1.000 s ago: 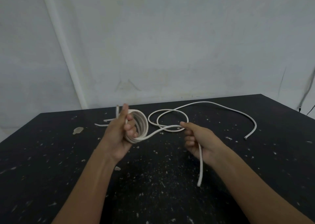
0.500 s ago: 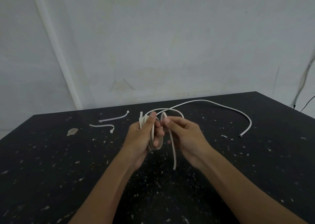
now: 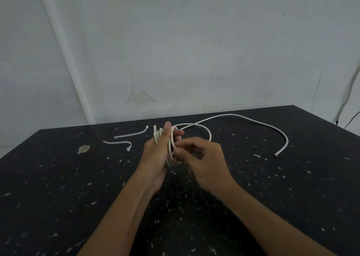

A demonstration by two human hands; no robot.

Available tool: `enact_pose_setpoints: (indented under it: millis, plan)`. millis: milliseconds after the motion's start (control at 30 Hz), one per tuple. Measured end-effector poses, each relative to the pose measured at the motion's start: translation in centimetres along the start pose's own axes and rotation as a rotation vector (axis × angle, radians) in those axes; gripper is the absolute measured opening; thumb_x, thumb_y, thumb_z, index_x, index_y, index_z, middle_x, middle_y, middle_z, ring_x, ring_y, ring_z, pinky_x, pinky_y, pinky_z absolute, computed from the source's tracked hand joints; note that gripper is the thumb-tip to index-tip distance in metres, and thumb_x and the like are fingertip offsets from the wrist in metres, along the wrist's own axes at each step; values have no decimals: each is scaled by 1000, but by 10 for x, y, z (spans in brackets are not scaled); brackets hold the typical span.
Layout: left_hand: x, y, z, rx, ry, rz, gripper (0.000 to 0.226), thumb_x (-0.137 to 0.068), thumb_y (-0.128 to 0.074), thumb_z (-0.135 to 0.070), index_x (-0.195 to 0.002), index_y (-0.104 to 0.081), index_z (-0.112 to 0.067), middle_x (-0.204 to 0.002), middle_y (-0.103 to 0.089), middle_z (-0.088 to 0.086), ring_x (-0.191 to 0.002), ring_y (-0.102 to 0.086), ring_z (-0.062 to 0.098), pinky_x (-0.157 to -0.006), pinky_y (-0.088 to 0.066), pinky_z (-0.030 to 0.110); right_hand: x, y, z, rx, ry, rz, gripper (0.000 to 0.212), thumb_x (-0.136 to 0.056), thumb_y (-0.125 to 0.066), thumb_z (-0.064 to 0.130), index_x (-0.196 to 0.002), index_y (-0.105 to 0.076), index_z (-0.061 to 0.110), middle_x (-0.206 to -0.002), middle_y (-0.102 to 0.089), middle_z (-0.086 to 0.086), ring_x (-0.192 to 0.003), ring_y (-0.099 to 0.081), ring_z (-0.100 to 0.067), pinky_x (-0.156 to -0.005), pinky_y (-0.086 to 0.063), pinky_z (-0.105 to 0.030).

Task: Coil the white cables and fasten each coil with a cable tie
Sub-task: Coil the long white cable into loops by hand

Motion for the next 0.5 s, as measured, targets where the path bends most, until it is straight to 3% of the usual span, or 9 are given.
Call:
enact_pose_setpoints:
  millis: [100, 200, 267, 367, 500]
  plan:
    - [-1, 1, -4, 78, 14, 57, 33, -101, -59, -42, -95, -73, -13, -79, -71, -1, -66, -64, 13, -60, -52, 30, 1, 2, 2, 1, 19, -20, 11, -90, -81, 7, -100, -78, 11, -85, -78, -1, -66, -69, -7, -58, -51, -13]
    - [-2, 6, -7, 177, -1, 29, 32, -103, -57, -35, -85, -71, -12, -72, -72, 1, -63, -70, 15, -65, -57, 35, 1, 4, 2, 5, 29, -14, 20, -90, -81, 11, -95, -69, 25, -84, -74, -3, -64, -70, -13, -56, -53, -18]
    - [-4, 9, -8, 313, 5, -11, 37, -103, -57, -34, -77, -71, -12, -66, -70, 1, -61, -71, 13, -65, -60, 34, 1, 2, -1, 77, 21, 81, 19, -93, -80, 12, -99, -70, 28, -89, -75, 2, -71, -72, -15, -62, -55, -21]
    - [-12, 15, -12, 587, 25, 8, 31, -103, -54, -34, -81, -64, -14, -56, -59, -6, -49, -61, 6, -56, -56, 21, 0, -2, -10, 154, -25, 226, 16, -93, -79, 13, -101, -76, 26, -92, -75, 9, -83, -73, -12, -74, -58, -24]
    - [-17, 16, -13, 650, 68, 157, 27, -98, -53, -41, -81, -58, -20, -46, -45, -10, -36, -44, 2, -48, -47, 16, -4, 5, -9, 398, 136, 165, 13, -91, -81, 19, -104, -82, 21, -105, -71, 10, -102, -67, -10, -92, -56, -30]
Point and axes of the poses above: each hand's wrist, its own x-axis away from the middle knuckle, its own y-axis out of the back of the hand, z = x × y, the point moved 6 cm from there along -x, towards the middle knuckle
